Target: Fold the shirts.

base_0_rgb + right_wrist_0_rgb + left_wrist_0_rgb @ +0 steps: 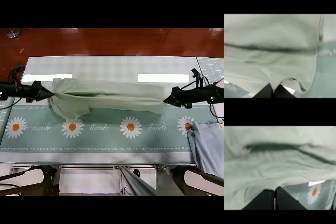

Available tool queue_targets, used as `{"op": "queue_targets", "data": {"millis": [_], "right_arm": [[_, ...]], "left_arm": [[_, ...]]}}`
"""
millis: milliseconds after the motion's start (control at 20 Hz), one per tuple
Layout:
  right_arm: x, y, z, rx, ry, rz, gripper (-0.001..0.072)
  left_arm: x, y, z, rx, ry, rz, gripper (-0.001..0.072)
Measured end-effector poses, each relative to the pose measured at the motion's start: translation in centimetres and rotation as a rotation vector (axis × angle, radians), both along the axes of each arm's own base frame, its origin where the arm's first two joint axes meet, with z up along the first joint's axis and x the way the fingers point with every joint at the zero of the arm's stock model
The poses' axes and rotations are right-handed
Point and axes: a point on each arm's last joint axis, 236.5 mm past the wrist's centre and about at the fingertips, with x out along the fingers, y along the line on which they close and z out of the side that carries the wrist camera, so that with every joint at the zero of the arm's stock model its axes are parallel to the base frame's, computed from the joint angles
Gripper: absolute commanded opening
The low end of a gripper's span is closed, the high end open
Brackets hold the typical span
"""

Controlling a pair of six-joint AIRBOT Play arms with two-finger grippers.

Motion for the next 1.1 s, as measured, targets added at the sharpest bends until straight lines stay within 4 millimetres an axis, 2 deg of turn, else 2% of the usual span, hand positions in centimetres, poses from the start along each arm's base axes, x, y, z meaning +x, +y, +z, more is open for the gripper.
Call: {"op": "queue_targets", "data": {"millis": [150, 350, 500, 600, 650, 700, 750, 900, 1100], "right_arm": [[3.8, -0.4, -0.1, 0.029, -0.026, -0.040, 0.0030], [7.6, -0.8, -0.9, 0.063, -0.041, -0.072, 0.0030], [9.9, -0.6, -1.6, 0.078, -0.051, -0.085, 0.0030], [11.2, -0.4, -2.2, 0.085, -0.057, -0.091, 0.0034], [11.6, -0.3, -2.4, 0.090, -0.054, -0.096, 0.0191], [12.0, -0.2, -2.6, 0.093, -0.052, -0.101, 0.0529], [12.2, -0.2, -2.8, 0.095, -0.052, -0.104, 0.0619], [12.1, -1.1, -2.6, 0.105, -0.036, -0.098, 0.0619], [9.6, -4.0, -3.8, 0.064, 0.059, -0.074, 0.0619]], "left_arm": [[4.4, -0.6, -1.1, -0.001, 0.012, -0.010, 0.0022], [9.1, -1.0, -2.8, -0.011, 0.029, -0.003, 0.0022], [11.3, -1.1, -3.5, -0.013, 0.023, 0.001, 0.0022], [12.1, -1.4, -3.8, -0.013, 0.021, -0.003, 0.0024], [12.4, -1.5, -3.8, -0.013, 0.017, -0.001, 0.0177], [12.7, -1.6, -4.0, -0.012, 0.014, -0.001, 0.0604], [12.8, -1.6, -4.0, -0.012, 0.013, -0.003, 0.0703], [11.7, -0.7, -3.8, 0.004, 0.048, -0.040, 0.0702], [7.9, 4.3, -3.7, 0.090, 0.175, -0.048, 0.0702]]}}
